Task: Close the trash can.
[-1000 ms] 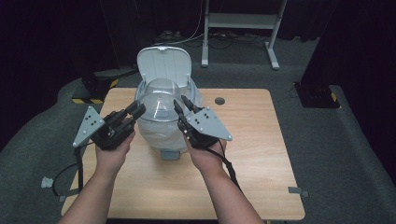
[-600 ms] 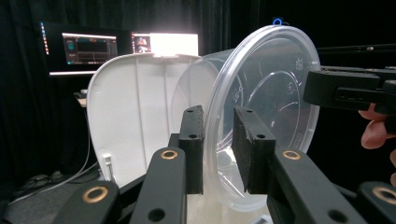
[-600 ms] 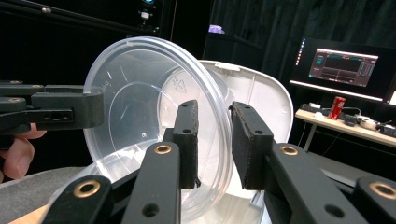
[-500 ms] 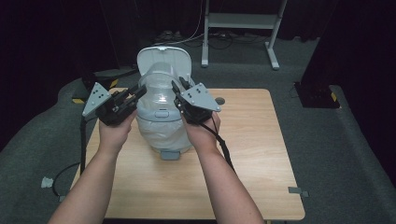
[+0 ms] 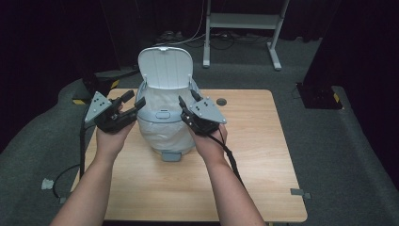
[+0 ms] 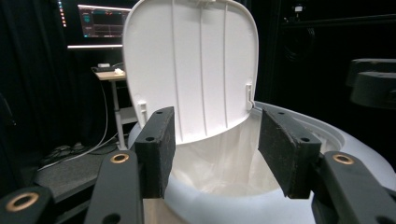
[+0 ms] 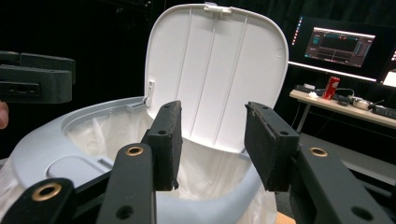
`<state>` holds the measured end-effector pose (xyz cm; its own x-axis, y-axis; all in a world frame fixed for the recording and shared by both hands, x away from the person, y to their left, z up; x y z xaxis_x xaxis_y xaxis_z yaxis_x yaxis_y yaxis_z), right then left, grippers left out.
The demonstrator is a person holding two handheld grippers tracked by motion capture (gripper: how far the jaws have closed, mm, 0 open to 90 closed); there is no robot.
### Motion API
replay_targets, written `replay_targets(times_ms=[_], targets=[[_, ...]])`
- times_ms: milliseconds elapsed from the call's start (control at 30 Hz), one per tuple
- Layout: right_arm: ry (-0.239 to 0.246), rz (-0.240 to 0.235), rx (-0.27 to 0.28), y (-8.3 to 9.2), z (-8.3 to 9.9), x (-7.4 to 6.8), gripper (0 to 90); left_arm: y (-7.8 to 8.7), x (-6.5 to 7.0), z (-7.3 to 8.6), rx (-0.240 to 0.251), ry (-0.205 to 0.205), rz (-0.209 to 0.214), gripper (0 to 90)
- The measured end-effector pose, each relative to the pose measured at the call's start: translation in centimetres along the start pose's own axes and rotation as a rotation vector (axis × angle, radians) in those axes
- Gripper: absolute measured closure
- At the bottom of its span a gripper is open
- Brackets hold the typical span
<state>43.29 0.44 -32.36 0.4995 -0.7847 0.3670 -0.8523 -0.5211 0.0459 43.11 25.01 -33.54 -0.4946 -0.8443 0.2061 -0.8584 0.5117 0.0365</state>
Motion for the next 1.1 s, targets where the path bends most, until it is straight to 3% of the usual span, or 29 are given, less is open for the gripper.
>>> replay_targets(times_ms=[333,600,800,933,1100], targets=[[-0.027,0.03,-0.018,1.6,1.8,0.9,60.8,1.5,-1.0,1.1,-0.015,0.014,-0.02,46.6],[-0.04,0.04,-0.045,2.8,3.7,1.5,67.4,3.0,-2.6,2.9,-0.041,0.022,-0.082,54.3],[-0.051,0.041,-0.072,2.9,5.2,1.7,70.4,2.9,-4.1,4.4,-0.068,0.04,-0.128,62.7],[-0.059,0.036,-0.087,2.8,6.1,1.9,78.1,2.5,-4.6,5.2,-0.098,0.03,-0.137,68.1],[-0.071,0.027,-0.113,2.5,7.2,2.0,83.0,2.0,-5.1,6.1,-0.114,0.053,-0.147,76.7]])
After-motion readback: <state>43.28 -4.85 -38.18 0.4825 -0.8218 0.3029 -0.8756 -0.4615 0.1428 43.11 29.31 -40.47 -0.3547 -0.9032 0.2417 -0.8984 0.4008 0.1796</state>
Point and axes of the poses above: each handheld gripper's, and its own axes: y roughly backward along the jaws, z roughly out of its underside, x roughly to its right, the point moved 4 cm from there along -y, roughly forward along the jaws, and after that the axes turned 12 degrees about y, right-handed, at the moved point
